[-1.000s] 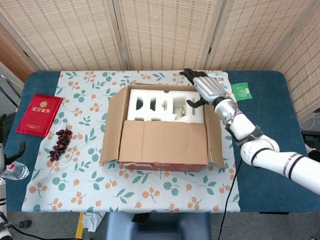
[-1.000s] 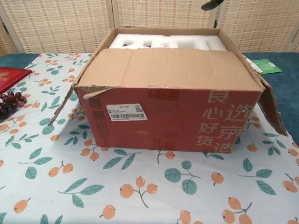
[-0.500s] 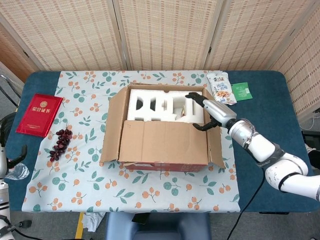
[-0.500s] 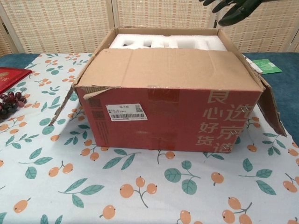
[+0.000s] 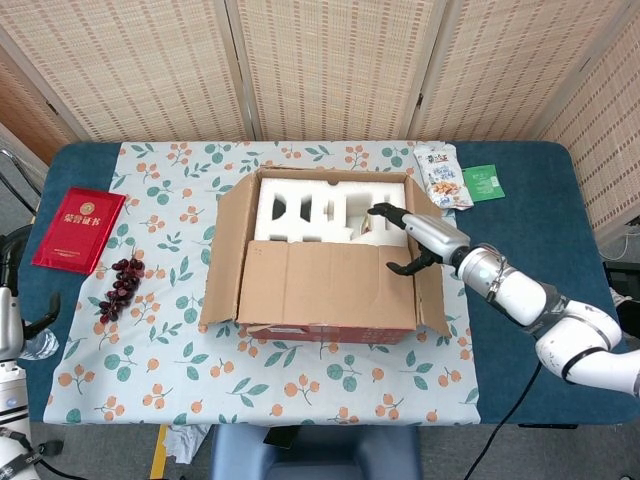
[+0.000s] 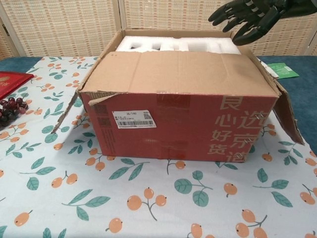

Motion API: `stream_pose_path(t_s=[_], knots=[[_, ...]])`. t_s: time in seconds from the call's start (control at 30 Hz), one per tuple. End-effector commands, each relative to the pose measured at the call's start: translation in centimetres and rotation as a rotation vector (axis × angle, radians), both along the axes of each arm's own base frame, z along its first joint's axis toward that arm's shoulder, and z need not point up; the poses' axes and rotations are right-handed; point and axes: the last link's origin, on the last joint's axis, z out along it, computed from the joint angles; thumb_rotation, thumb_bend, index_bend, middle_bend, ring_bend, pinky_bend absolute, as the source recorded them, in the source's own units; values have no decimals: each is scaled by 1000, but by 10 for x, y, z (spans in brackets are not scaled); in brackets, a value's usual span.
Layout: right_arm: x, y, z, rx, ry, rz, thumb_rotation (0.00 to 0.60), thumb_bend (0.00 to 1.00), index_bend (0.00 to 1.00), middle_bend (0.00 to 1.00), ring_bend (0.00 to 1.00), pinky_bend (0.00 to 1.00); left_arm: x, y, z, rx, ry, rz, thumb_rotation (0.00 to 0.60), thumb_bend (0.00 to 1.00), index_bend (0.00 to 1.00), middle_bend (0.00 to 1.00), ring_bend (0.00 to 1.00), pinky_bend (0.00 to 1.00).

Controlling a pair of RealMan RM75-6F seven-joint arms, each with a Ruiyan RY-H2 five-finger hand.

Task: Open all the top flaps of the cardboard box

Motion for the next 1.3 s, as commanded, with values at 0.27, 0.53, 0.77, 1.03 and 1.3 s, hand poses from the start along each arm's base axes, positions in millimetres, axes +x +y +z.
stream_pose_path(t_s=[0.27,0.53,0.77,1.03,1.3], knots=[[-15,5,-2,38,-45,19,600,429,0,0,0,134,5,4,-5,-7,15,5,600,408,0,0,0,0],[-22,5,0,82,-113,54,600,429,0,0,0,189,6,6,-9,-12,19,13,600,408,0,0,0,0],[-26,2,-6,123,-139,71,600,429,0,0,0,188,8,6,-9,-10,23,13,600,408,0,0,0,0],[-30,-7,-12,123,-140,83,600,428,0,0,0,188,5,7,-9,-12,22,19,600,408,0,0,0,0],[-31,-10,-17,135,-164,67,600,429,0,0,0,188,3,9,-7,-12,22,25,600,408,0,0,0,0]])
